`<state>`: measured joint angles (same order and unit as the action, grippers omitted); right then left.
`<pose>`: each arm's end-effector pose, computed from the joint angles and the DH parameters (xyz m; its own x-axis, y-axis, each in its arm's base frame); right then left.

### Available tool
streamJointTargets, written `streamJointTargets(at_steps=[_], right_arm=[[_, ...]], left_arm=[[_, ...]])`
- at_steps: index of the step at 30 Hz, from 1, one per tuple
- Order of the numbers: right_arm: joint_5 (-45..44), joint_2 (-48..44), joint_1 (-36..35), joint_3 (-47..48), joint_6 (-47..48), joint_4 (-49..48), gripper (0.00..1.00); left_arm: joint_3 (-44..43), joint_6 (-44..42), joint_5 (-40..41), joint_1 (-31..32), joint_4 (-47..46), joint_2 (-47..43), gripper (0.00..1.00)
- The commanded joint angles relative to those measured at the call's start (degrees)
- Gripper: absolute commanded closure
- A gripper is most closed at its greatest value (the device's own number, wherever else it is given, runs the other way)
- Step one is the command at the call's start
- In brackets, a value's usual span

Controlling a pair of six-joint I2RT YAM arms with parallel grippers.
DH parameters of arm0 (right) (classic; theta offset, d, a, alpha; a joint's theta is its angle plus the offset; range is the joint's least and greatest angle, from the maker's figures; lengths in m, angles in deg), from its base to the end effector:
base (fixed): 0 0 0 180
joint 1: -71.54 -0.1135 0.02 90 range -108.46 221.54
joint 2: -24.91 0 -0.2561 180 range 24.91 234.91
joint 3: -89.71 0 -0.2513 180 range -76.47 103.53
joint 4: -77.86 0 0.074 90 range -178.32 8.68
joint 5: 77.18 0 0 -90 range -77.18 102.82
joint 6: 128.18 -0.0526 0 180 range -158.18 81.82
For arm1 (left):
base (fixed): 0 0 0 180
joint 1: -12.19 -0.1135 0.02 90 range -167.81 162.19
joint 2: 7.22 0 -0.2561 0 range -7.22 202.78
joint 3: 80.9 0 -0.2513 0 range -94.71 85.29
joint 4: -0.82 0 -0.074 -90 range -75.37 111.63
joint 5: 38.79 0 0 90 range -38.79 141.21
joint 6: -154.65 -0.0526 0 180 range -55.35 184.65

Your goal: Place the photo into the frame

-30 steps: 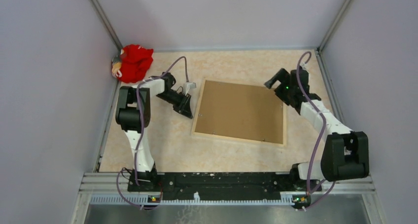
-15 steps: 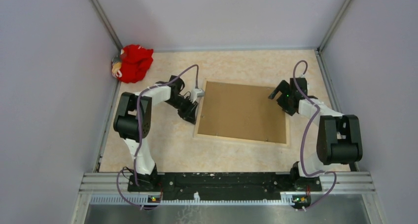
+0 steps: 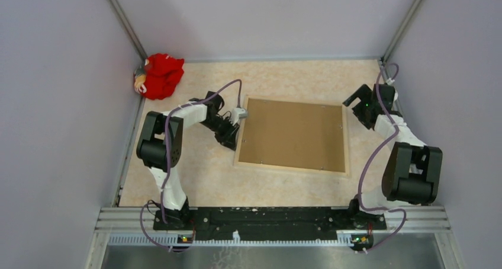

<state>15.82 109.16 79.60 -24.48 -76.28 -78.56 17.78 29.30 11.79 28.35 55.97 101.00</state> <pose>0.3239 -0.0431 0.2041 -0.4589 0.6873 -0.5630 0.4888 0.7245 0.4860 0.3173 -0.1267 0.1295 -0.6027 0.6400 -0.4767 0.7945 0.4258 -0.4329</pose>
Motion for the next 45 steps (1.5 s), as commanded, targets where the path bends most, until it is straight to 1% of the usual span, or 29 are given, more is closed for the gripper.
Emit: streamJointTargets(at_steps=[1,9,13,17,21,24,28,30,33,35,37,40,42,45], right_arm=[[-0.9,4.3,1.6,1.6,1.1,-1.3,0.01],[6.2,16.6,0.6,4.4,-1.3,-5.8,0.01],[7.3,20.7,-3.2,8.1,-1.6,-6.1,0.01],[9.9,26.4,-8.3,15.0,-2.6,-4.9,0.01],[12.4,31.1,-14.5,23.7,-2.2,-3.8,0.01],[14.1,35.1,-17.5,30.7,-1.1,-0.5,0.01],[14.0,39.3,-20.0,38.3,1.2,3.2,0.01],[12.9,38.9,-20.4,41.0,3.4,4.8,0.01],[7.8,34.2,-20.4,41.6,5.7,5.6,0.01],[5.3,31.0,-20.3,41.9,7.1,6.9,0.01],[3.8,28.4,-20.3,41.4,7.7,7.7,0.01],[1.9,24.7,-20.3,36.9,7.3,6.9,0.01],[1.2,21.9,-20.7,32.5,6.7,5.2,0.01],[0.4,16.5,-23.1,23.8,4.9,0.0,0.01]], left_arm=[[0.8,-2.7,4.2,0.8,0.8,2.6,0.73],[1.5,-5.9,3.8,0.8,2.5,1.3,0.73],[1.2,-7.4,3.3,1.6,4.1,1.6,0.72],[3.0,-8.6,2.1,5.5,4.7,1.6,0.71],[5.8,-9.9,0.2,12.0,5.3,1.1,0.68],[6.4,-11.2,-1.3,15.6,6.6,0.5,0.60],[5.8,-13.4,-3.0,17.9,9.8,-0.3,0.52],[5.0,-14.8,-3.0,17.9,12.0,-1.2,0.50],[3.0,-16.9,-1.8,16.7,16.2,-4.1,0.49],[0.0,-19.9,-2.3,14.6,20.6,-6.6,0.48],[-5.0,-24.6,-2.7,11.0,28.0,-8.2,0.48],[-12.0,-28.9,-4.3,5.3,34.0,-9.2,0.47],[-15.1,-27.4,-3.4,2.0,32.6,-8.3,0.48],[-18.2,-18.8,-1.0,-3.0,23.9,-4.1,0.53]])
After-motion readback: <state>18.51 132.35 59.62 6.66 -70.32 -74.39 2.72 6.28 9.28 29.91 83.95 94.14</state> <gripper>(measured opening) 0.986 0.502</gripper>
